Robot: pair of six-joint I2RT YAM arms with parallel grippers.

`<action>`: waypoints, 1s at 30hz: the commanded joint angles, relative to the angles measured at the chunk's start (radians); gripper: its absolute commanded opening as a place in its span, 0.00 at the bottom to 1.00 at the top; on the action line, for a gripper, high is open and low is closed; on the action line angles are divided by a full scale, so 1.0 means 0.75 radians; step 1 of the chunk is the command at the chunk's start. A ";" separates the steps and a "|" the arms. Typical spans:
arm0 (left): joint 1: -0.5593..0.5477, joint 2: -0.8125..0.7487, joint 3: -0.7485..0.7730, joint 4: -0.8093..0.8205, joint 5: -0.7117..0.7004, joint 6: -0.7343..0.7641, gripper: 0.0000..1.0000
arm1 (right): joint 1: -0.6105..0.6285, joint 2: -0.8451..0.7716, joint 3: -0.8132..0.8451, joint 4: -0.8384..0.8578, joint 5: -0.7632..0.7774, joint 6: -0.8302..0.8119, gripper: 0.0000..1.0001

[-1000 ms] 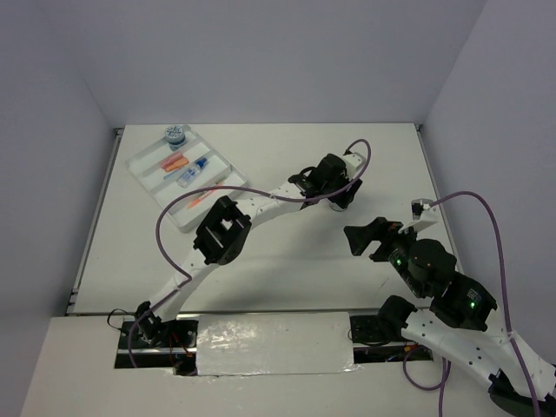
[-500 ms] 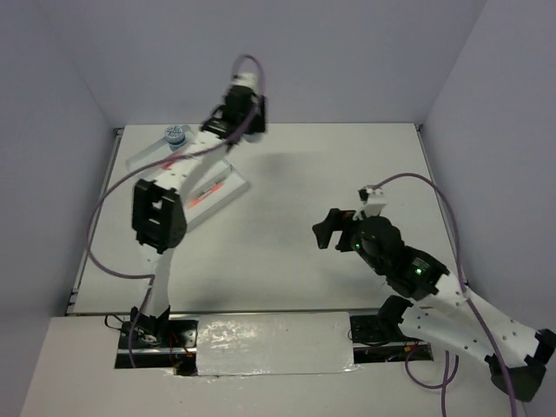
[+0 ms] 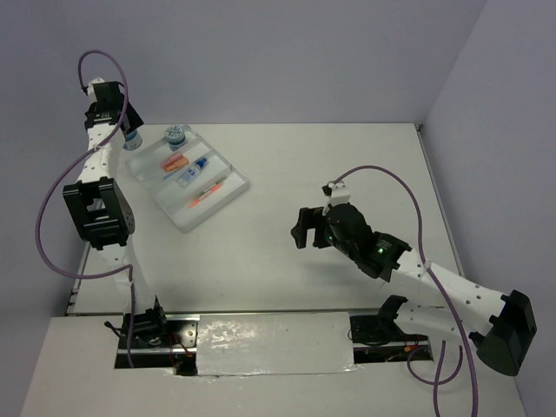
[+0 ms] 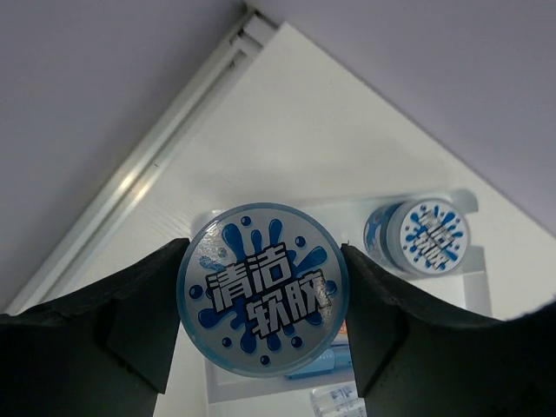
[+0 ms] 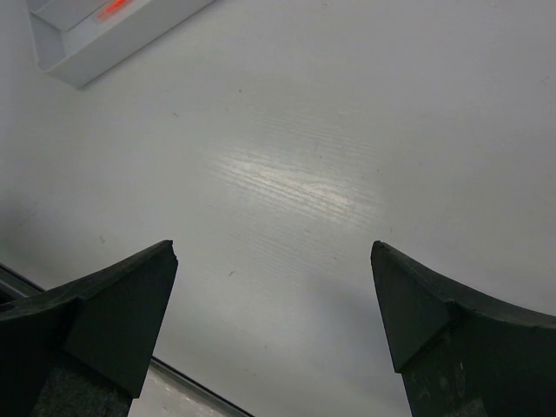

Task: Sort the stationery into containers
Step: Place the stationery in the storage box.

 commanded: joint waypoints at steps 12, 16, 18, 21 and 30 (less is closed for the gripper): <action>-0.015 0.113 -0.159 0.233 0.200 -0.066 0.00 | -0.018 0.038 0.028 0.096 -0.045 -0.049 1.00; -0.015 0.144 -0.159 0.292 0.204 -0.040 0.08 | -0.018 0.050 0.024 0.112 -0.059 -0.055 1.00; -0.017 0.158 -0.141 0.300 0.202 -0.030 0.12 | -0.018 0.064 0.026 0.118 -0.065 -0.061 1.00; -0.019 0.187 -0.125 0.300 0.202 -0.015 0.16 | -0.021 0.091 0.030 0.133 -0.078 -0.069 1.00; -0.031 0.179 -0.143 0.319 0.153 -0.003 0.73 | -0.018 0.128 0.057 0.137 -0.102 -0.090 1.00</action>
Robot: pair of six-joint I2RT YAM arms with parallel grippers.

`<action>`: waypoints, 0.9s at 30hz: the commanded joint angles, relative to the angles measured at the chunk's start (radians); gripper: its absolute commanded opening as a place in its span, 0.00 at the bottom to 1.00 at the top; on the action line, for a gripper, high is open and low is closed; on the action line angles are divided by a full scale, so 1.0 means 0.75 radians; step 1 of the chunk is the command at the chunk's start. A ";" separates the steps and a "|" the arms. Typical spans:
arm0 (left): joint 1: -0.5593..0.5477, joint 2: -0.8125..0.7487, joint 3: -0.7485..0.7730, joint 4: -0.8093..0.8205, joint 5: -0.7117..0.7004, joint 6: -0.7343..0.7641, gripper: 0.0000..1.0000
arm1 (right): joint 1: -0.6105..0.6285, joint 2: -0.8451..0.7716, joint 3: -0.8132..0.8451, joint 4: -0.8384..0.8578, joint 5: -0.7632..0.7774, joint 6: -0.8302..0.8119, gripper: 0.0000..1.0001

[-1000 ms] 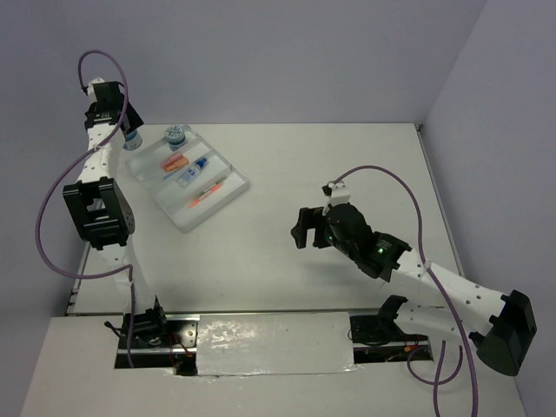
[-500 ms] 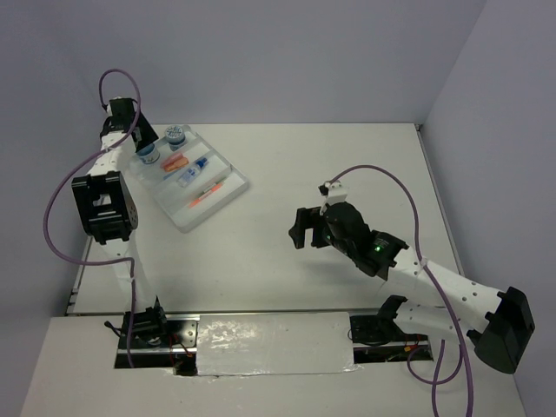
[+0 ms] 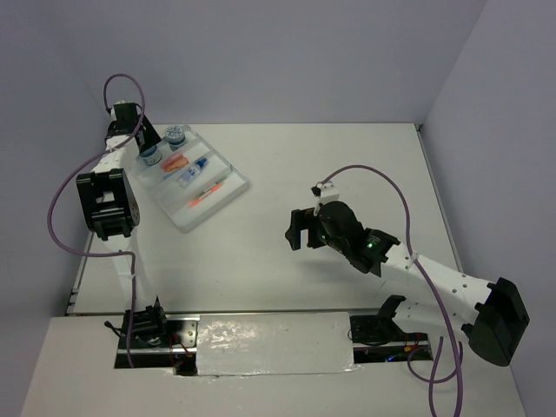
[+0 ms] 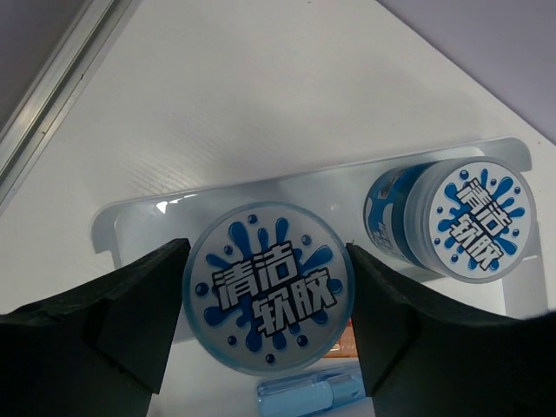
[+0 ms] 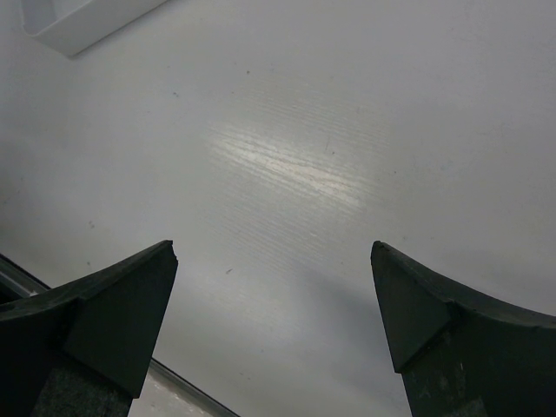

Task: Sort the stationery into containers
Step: Place the stationery in the storage box, then reset both arms

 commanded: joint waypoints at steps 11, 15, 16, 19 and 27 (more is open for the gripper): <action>-0.052 -0.185 0.081 0.028 -0.097 0.061 0.99 | -0.007 -0.054 0.065 0.022 -0.019 -0.033 1.00; -0.078 -0.277 0.051 0.050 -0.095 0.082 0.99 | -0.009 -0.088 0.069 0.008 -0.021 -0.033 1.00; -0.078 -0.286 0.061 0.018 -0.093 0.076 0.99 | -0.009 -0.095 0.069 -0.004 -0.021 -0.031 1.00; -0.095 -0.322 0.131 -0.121 -0.145 0.053 0.99 | -0.007 -0.140 0.077 -0.031 -0.041 -0.021 1.00; -0.199 -0.799 -0.043 -0.444 -0.215 -0.016 0.99 | -0.007 -0.328 0.312 -0.297 0.218 -0.103 1.00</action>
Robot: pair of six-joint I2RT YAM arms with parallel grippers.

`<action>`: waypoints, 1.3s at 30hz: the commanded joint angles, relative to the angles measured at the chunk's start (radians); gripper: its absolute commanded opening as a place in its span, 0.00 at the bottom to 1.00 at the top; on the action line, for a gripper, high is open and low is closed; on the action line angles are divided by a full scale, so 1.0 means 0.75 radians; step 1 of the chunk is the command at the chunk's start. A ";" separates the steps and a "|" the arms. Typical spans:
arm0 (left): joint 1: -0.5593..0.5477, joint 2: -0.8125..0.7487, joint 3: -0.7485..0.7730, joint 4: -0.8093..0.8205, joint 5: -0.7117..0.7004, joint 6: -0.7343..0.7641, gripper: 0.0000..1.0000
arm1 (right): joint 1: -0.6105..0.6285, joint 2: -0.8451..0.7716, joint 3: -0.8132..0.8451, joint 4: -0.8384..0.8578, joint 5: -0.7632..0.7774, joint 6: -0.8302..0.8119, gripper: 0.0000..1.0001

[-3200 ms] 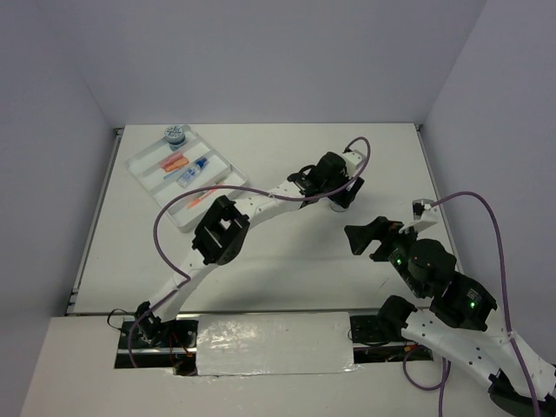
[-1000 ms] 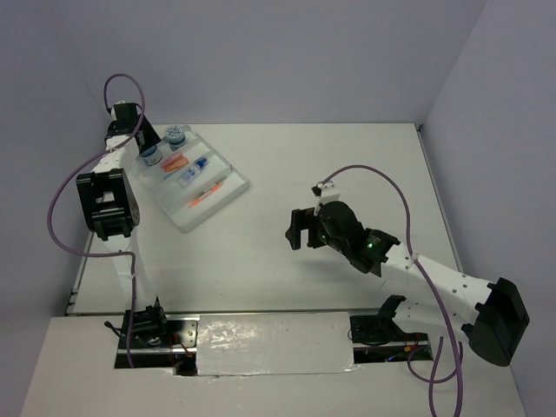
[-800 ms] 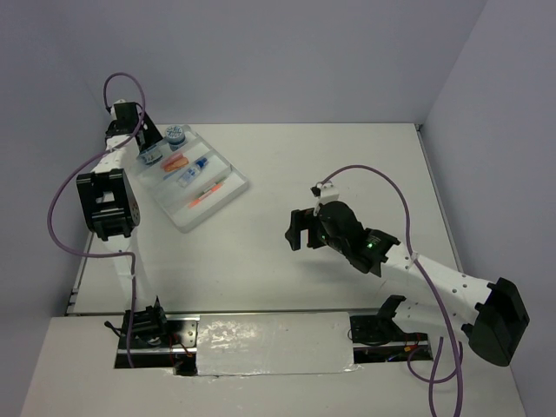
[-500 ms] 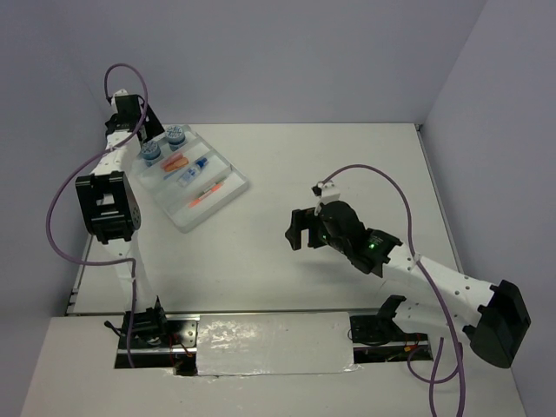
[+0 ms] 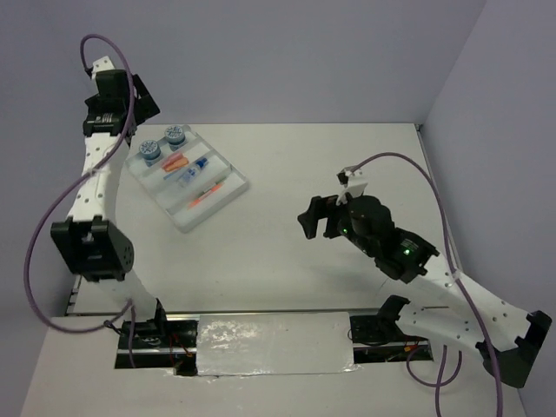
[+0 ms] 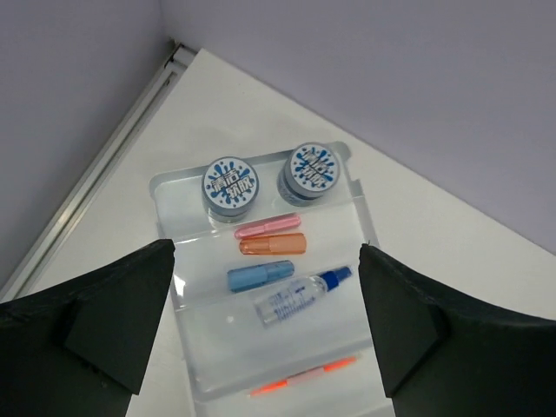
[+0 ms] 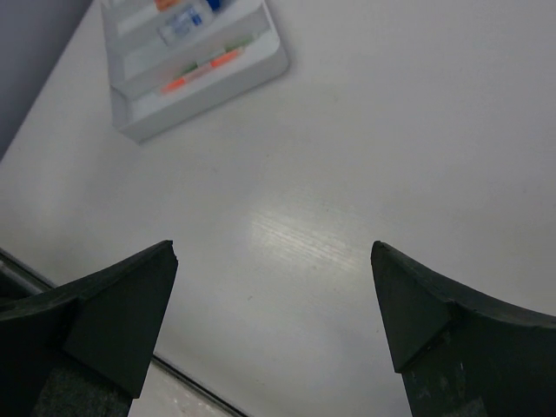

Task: Sort the stationery into containers
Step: Reset both arms

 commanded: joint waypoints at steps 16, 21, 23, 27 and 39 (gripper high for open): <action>-0.093 -1.524 -1.175 -0.186 0.203 0.083 0.99 | -0.008 -0.287 0.647 -0.800 0.604 -0.177 1.00; -0.095 -1.770 -1.278 -0.208 0.289 0.103 0.99 | -0.010 -0.377 0.614 -0.841 0.612 -0.122 1.00; -0.105 -1.872 -1.278 -0.214 0.266 0.089 0.99 | -0.008 -0.418 0.569 -0.841 0.616 -0.106 1.00; -0.107 -1.962 -1.298 -0.208 0.313 0.065 0.99 | -0.006 -0.465 0.514 -0.831 0.610 -0.075 1.00; -0.120 -1.962 -1.333 -0.188 0.316 0.034 0.99 | -0.008 -0.471 0.483 -0.839 0.628 -0.063 1.00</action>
